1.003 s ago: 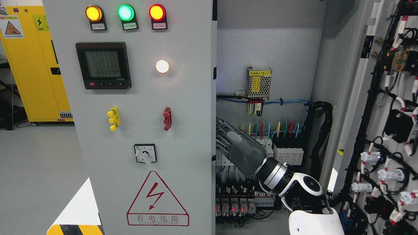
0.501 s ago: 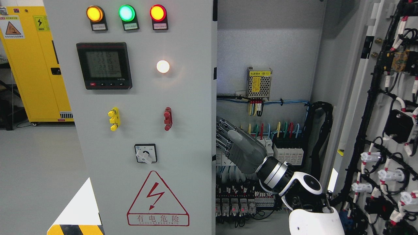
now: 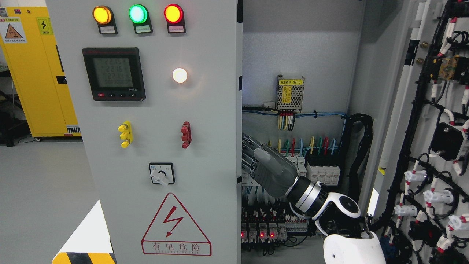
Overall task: Open door with both hands
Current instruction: 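Swing the lamp-and-meter door open with the right hand, then withdraw the right hand down out of view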
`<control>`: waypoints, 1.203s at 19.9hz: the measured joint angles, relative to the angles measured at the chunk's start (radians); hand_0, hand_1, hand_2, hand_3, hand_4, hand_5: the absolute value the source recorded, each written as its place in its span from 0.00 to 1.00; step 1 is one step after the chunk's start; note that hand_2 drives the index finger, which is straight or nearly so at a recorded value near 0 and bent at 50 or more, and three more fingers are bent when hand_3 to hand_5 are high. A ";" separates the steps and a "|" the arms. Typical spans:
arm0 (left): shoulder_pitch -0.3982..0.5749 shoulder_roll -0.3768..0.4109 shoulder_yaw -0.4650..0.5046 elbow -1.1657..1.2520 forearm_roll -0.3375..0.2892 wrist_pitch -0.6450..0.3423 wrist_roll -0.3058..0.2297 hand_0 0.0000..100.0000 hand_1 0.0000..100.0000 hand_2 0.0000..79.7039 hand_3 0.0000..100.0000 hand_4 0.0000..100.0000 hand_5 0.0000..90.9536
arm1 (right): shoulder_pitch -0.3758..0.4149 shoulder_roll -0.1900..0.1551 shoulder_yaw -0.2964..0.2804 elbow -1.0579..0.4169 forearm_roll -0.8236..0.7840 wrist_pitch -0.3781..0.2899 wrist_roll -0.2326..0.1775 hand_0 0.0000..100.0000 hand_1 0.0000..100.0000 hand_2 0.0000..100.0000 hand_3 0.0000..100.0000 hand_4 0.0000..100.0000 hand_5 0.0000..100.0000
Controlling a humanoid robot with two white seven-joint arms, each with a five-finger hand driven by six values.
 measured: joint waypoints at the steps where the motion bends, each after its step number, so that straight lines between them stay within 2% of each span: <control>1: 0.000 0.000 0.000 0.000 0.000 0.000 0.000 0.12 0.56 0.00 0.00 0.00 0.00 | 0.000 0.000 0.002 0.000 0.000 0.000 0.003 0.00 0.50 0.04 0.00 0.00 0.00; 5: 0.000 -0.002 0.000 0.000 0.000 0.000 -0.003 0.12 0.56 0.00 0.00 0.00 0.00 | 0.007 0.002 0.008 -0.007 -0.010 0.000 0.001 0.00 0.50 0.04 0.00 0.00 0.00; 8: 0.000 -0.004 0.000 0.000 0.000 0.000 -0.003 0.12 0.56 0.00 0.00 0.00 0.00 | 0.018 0.003 0.011 -0.015 -0.021 -0.002 0.026 0.00 0.50 0.04 0.00 0.00 0.00; 14: 0.000 -0.005 0.000 0.000 0.000 0.000 0.000 0.12 0.56 0.00 0.00 0.00 0.00 | 0.053 0.005 0.023 -0.036 -0.030 -0.002 0.034 0.00 0.50 0.04 0.00 0.00 0.00; 18: 0.000 -0.006 0.000 0.000 -0.001 0.001 0.000 0.12 0.56 0.00 0.00 0.00 0.00 | 0.087 0.006 0.056 -0.051 -0.032 -0.004 0.034 0.00 0.50 0.04 0.00 0.00 0.00; 24: 0.001 -0.007 0.000 0.000 -0.003 0.004 0.001 0.12 0.56 0.00 0.00 0.00 0.00 | 0.147 0.007 0.138 -0.077 -0.033 -0.010 0.035 0.00 0.50 0.04 0.00 0.00 0.00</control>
